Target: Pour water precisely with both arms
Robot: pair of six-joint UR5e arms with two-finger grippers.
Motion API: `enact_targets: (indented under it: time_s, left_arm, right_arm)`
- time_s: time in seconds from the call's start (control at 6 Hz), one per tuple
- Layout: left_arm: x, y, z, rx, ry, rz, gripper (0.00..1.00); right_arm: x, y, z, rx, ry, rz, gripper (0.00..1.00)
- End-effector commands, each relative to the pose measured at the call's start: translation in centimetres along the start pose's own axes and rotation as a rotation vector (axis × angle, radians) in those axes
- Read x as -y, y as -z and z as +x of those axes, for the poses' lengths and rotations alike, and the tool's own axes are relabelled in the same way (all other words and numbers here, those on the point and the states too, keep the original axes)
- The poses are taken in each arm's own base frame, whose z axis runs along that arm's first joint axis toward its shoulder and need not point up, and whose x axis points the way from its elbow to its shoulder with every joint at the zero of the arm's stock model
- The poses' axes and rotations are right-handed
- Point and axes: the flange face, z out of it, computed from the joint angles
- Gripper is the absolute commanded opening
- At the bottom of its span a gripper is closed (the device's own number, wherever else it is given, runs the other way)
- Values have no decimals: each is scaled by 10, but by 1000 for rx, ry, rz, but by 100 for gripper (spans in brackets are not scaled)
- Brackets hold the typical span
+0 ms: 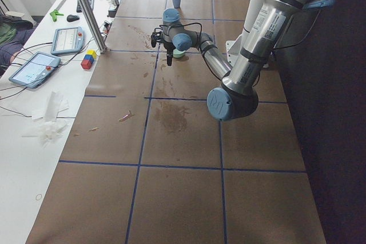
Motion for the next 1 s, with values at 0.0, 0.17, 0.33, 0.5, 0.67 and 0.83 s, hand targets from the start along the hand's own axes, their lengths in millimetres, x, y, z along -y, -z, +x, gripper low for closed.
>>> enact_targets:
  time_s: [0.0, 0.17, 0.33, 0.5, 0.67, 0.83]
  left_arm:
    - [-1, 0, 2, 0, -1, 1, 100]
    - [-1, -1, 2, 2, -1, 1, 100]
    - [-6, -6, 5, 5, 1, -7, 100]
    - [-18, -17, 16, 4, 4, -30, 100]
    - [-16, -15, 22, 4, 2, -10, 100]
    - [-14, -16, 32, -1, 32, -9, 100]
  right_arm:
    - [30, 23, 48, -24, -3, -116, 99]
    - [47, 17, 61, -77, -22, -209, 100]
    - [60, 23, 70, -98, -40, -289, 100]
    - [88, 26, 74, -83, -35, -339, 100]
    - [112, 34, 69, -33, -55, -398, 100]
    - [127, 51, 80, -35, -102, -455, 99]
